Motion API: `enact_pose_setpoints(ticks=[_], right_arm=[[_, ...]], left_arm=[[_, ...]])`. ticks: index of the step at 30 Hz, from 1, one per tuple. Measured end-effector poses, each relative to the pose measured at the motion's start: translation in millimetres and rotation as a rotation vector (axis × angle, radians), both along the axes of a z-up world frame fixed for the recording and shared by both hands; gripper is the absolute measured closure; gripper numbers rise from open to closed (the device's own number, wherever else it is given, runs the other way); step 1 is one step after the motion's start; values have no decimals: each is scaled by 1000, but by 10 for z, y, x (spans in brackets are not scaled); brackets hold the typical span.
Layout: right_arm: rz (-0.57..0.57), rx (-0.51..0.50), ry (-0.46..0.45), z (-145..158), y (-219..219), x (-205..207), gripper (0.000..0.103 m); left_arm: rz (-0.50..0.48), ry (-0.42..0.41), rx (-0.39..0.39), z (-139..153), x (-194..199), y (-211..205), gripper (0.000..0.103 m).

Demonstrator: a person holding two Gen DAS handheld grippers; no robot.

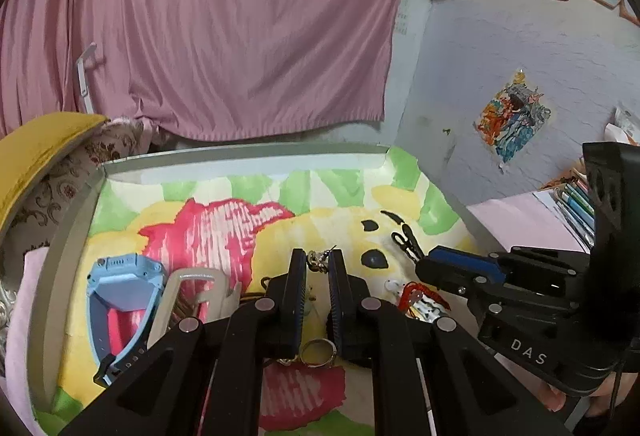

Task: Organize jewelry
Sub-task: 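Carry the charm into the tray with the left tool while the right tool releases the hair clip there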

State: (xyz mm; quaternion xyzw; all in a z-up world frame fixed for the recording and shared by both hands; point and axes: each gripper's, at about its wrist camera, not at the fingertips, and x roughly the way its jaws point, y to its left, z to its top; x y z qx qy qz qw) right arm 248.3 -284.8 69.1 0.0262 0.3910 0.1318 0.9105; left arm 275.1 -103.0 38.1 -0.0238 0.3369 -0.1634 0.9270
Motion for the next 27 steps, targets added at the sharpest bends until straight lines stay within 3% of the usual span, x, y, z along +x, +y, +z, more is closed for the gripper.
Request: enact_pose_setpoints(ticks=[4,19,23,27], right_arm=[[1,3,11,-7,-11,8,93],[-5,19,-6,14,-32,-15,91],[-18,14,-52,71,-39,-76,74],[-40,4,-109,163,-68,-131,71]], left_arm=[[3,35,-11,-39,35,21,92],[12,31,-26,-29,22,55,89],[19,10,-41,-2,-12,83,85],[27,-19,-41,29,-56,103,82]])
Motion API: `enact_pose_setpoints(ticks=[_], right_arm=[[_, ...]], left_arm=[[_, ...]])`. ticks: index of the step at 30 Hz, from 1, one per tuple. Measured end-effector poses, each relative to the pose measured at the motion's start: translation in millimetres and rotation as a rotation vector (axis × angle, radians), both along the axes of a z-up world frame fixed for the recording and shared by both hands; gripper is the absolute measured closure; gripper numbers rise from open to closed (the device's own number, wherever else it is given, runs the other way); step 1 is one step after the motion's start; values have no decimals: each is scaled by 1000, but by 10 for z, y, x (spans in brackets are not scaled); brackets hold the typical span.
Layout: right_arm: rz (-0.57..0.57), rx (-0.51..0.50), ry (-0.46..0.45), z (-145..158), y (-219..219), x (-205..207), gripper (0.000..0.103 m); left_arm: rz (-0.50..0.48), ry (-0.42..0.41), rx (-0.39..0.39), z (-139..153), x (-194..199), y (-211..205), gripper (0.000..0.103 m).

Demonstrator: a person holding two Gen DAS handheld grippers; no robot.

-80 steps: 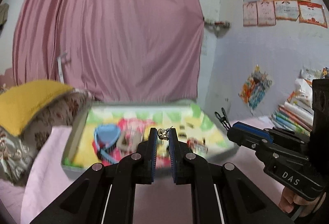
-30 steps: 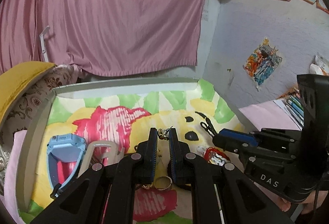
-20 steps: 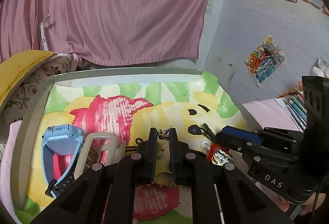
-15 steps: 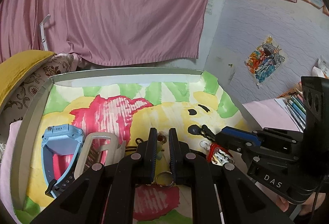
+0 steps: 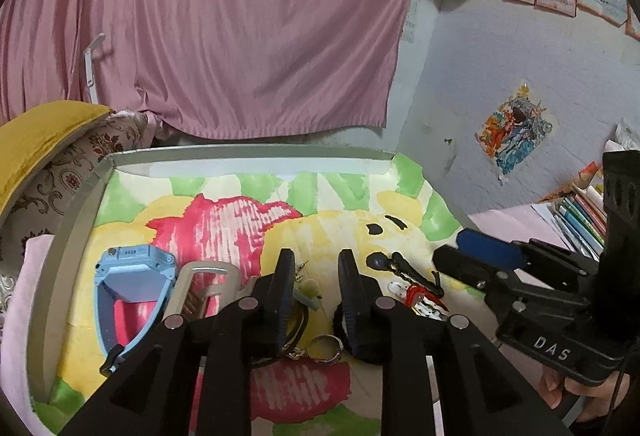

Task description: Organize jewelry

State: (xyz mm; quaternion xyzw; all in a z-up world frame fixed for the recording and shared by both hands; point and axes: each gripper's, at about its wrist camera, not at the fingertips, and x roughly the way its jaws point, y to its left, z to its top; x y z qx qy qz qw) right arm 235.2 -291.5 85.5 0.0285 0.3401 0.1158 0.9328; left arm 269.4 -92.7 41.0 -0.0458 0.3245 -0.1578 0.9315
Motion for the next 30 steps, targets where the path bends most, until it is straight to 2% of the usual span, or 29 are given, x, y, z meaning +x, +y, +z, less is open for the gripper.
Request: enact_pose_setpoints(ticks=[3,6,10,11,12,14,17,19,21,27,30], right_arm=[[-21,3,-39,52,-38,-33,61],[-33,2,-67,92,-70,-51,59],[-35,-1,-100,127,-78,-90,51],[-35,-1,-108,139,-78,-104,49],[-36,-2,-120,155,-78,-122,48],[-37,-3,-136,177,-74,-158,41],[-50,-7,-169,228,-80,-233,36],[-61,-7,-187,255,-95,-280,30],[-69,0,-206,293,-121,-344,25],[-70,22,-236,362,-156,-505,9],[-68,29,-259,416,-161,-628,8]], left_arm=[[15,-35,5,48,-52,20,76],[36,-68,-5,102,-99,63,67],[67,-105,-3,169,-145,112,63],[78,-115,-1,184,-157,125,56],[88,-125,-2,197,-172,143,44],[108,-155,-17,229,-223,189,35],[120,-174,-8,260,-271,209,34],[136,-184,0,268,-300,226,29],[153,-191,-7,274,-337,266,17],[187,-210,-28,305,-530,391,3],[195,-227,-28,317,-662,424,1]])
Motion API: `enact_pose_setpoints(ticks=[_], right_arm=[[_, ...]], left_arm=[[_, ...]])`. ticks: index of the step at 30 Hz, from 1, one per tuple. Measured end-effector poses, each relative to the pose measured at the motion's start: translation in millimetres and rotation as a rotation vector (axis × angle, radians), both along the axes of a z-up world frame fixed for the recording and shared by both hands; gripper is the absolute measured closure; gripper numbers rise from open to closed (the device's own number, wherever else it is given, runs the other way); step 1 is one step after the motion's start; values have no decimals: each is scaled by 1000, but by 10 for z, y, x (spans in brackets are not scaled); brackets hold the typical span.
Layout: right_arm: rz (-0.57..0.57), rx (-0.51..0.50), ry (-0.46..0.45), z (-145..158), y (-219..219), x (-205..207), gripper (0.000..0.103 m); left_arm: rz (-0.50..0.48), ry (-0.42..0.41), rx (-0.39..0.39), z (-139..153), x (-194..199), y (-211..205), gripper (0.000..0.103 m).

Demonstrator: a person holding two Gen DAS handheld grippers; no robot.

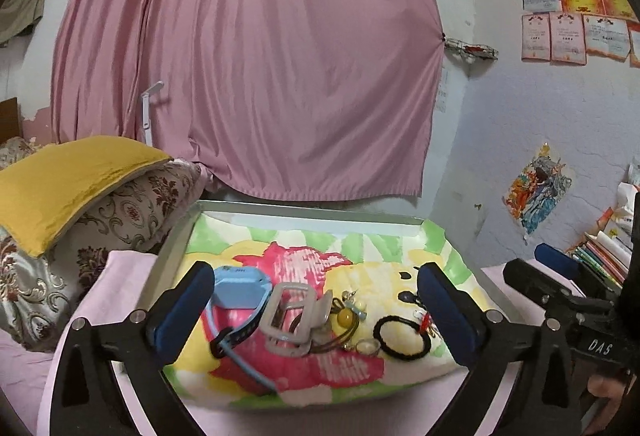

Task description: Organize jewelry

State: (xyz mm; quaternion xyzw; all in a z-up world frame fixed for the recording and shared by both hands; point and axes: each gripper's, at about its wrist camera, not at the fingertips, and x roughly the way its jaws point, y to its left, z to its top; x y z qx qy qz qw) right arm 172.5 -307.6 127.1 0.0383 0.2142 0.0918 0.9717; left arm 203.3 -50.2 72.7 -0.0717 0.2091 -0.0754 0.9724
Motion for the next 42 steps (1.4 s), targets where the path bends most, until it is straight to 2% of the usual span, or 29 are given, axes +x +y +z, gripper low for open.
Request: enact_pose_setpoints(ticks=[3,16,26,42], right_arm=[[4,11,-13,46,9,-125,3],[33,25,-62,170,10,-839,2],[16,40,-93,86,19,-1243,2],[-73,1,-145,-122,71,-1631,2]], left_arm=[[4,-19,9,25,-171,23,1],[-10,-55,-8,53,-856,158,1],[54,-93,-8,-8,-1277,314,1],[152,-108,11,-218,-1587,406,1]])
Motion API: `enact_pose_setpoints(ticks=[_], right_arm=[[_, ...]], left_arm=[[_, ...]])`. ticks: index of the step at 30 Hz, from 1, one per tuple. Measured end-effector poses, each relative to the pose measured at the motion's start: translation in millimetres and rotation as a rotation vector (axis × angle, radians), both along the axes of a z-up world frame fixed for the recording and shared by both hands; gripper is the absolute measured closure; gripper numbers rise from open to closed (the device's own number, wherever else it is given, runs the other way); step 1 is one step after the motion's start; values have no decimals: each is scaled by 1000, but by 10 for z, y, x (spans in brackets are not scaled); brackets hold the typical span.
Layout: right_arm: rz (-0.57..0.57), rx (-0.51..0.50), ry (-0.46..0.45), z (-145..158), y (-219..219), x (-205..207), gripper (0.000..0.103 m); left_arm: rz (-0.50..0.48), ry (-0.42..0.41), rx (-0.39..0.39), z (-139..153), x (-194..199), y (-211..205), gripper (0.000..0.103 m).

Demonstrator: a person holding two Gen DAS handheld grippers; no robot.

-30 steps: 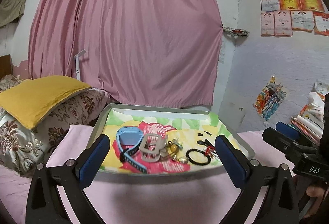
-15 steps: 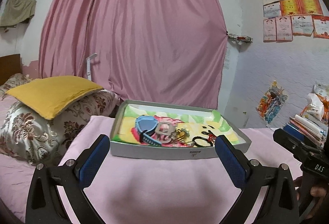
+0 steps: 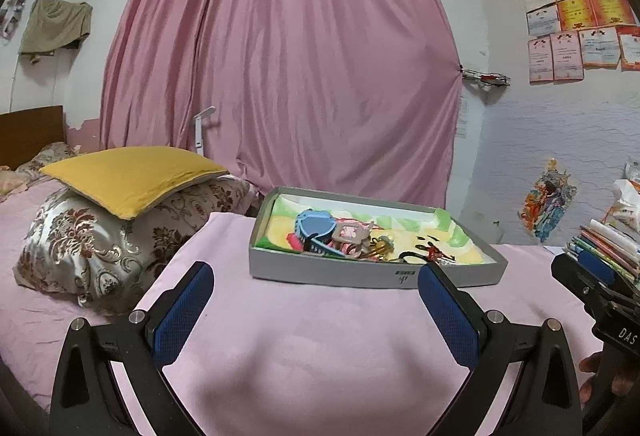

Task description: Organize jewelry

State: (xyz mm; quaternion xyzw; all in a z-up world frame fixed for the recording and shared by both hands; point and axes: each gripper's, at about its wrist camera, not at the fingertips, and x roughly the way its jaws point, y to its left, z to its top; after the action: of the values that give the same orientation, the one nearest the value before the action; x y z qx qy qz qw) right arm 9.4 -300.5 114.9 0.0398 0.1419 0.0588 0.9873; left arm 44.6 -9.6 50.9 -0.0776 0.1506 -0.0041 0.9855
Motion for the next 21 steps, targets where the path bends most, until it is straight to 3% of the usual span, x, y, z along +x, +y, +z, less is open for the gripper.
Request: enact_pose_setpoints(ticks=[13,21], right_arm=[[-55,-11,-16,-84,53,-195,2],[-55,-32,-10,-143,119,-279,2]], left_arm=[[58,-41,33,-127,-193,-83,1],[46,-12,42,-219,-205,-107,1]])
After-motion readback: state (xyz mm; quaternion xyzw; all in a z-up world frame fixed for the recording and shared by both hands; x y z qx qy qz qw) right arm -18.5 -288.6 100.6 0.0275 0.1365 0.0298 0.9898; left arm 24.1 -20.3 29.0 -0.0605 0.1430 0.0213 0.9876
